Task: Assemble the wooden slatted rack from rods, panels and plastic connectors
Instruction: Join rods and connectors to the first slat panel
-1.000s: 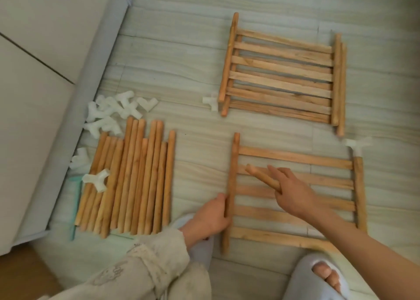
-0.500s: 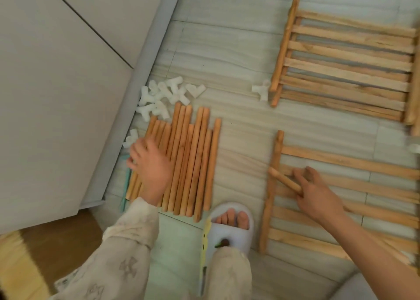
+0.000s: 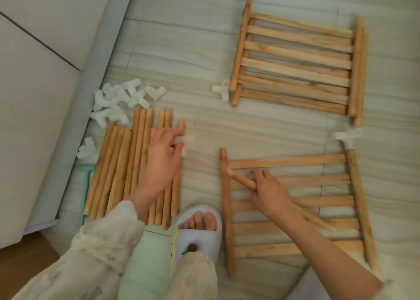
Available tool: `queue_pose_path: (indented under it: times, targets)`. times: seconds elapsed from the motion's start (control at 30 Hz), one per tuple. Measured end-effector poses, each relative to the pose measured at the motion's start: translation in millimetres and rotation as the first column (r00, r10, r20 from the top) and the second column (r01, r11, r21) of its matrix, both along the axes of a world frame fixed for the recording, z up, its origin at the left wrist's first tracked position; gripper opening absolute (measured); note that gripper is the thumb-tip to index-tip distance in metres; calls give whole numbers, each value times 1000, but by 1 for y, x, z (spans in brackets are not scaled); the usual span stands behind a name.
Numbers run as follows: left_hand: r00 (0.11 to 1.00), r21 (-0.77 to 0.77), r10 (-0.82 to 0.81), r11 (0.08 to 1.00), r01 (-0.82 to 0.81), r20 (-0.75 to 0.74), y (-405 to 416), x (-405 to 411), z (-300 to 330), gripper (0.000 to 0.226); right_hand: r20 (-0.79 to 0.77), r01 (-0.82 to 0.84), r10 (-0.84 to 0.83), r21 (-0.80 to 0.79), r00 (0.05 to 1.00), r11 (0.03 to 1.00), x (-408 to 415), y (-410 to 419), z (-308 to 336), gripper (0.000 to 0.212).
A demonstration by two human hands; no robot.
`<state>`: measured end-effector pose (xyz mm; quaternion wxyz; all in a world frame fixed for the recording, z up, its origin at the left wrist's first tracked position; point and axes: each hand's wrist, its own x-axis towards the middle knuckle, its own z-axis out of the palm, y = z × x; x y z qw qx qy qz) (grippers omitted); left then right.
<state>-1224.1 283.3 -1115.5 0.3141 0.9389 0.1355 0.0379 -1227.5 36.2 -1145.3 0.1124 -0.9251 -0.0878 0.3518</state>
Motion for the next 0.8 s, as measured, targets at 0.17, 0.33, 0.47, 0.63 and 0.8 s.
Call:
queue_pose_path:
  times: [0.17,0.33,0.47,0.63,0.8]
  targets:
    - [976,-154,-165,978,143,-142,-45,31,-32,22,-31,-3,4,42,999,999,-5,0,-3,36]
    - [969,-95,-150,986,134,-198,-33,37,-49,24,-22,31,-29,70,999,997,-1,0,-11,38]
    - [981,-92,-44,995,27,-189,-18,56,-48,25,-11,68,-68,64,998,996,5,8,-15,35]
    - [971,-231,-61,973,7,-229,-16,84,-47,30,56,95,-102,106,993,990,16,23,-16,28]
    - [932,-499,319,787,-362,-173,-13,103,-37,40,38,103,-110,149,993,983,29,30,-18,34]
